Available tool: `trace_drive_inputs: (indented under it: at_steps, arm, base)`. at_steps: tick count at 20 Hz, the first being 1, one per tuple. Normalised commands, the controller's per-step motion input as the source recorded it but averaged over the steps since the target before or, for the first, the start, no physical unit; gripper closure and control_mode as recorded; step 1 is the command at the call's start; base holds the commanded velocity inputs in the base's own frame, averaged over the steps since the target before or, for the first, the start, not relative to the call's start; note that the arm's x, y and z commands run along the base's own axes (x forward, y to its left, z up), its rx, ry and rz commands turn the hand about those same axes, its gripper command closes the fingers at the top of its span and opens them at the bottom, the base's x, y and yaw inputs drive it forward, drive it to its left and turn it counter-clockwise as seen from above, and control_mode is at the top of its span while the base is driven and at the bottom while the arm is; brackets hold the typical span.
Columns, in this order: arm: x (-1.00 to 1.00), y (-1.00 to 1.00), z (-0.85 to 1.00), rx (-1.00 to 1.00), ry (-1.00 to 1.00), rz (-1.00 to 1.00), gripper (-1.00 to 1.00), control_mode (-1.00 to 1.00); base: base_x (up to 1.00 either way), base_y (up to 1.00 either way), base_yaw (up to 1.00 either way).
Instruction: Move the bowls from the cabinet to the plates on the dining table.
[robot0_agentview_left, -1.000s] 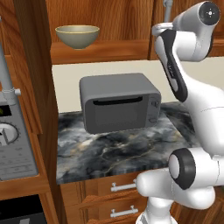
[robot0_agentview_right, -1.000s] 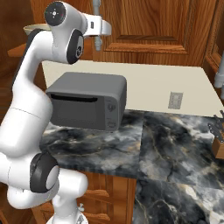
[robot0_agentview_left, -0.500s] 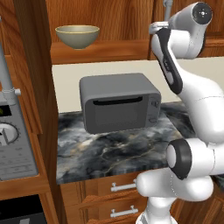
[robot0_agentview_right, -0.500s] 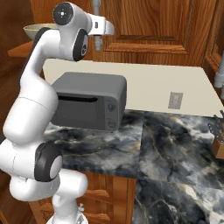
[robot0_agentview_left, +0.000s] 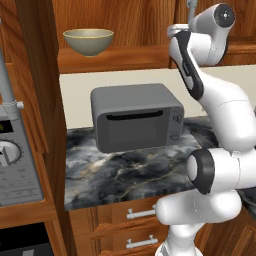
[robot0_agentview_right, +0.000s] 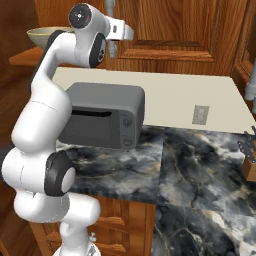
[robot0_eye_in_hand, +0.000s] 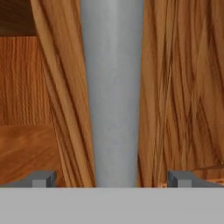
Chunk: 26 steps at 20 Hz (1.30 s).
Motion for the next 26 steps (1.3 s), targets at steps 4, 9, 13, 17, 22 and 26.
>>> trace_drive_inputs:
  at_steps: [4, 9, 13, 17, 22, 26]
  arm:
    - [0.26, 0.0, -0.04, 0.02, -0.01, 0.0, -1.0, -1.0]
    - [0.26, 0.0, -0.05, 0.02, -0.01, 0.0, 1.0, -1.0]
    - [0.19, -0.01, -0.04, 0.02, -0.02, 0.0, 1.0, -1.0]
    - [0.08, -0.03, -0.04, 0.02, -0.02, 0.0, 1.0, -1.0]
    - [-0.02, 0.01, -0.05, 0.0, -0.01, 0.0, 1.0, -1.0]
    - [-0.11, 0.15, -0.05, -0.04, 0.01, 0.01, 1.0, -1.0]
  base:
    - [0.0, 0.0, 0.0]
    - [0.0, 0.0, 0.0]
    - [0.0, 0.0, 0.0]
    - [0.0, 0.0, 0.0]
    - [0.0, 0.0, 0.0]
    - [0.0, 0.0, 0.0]
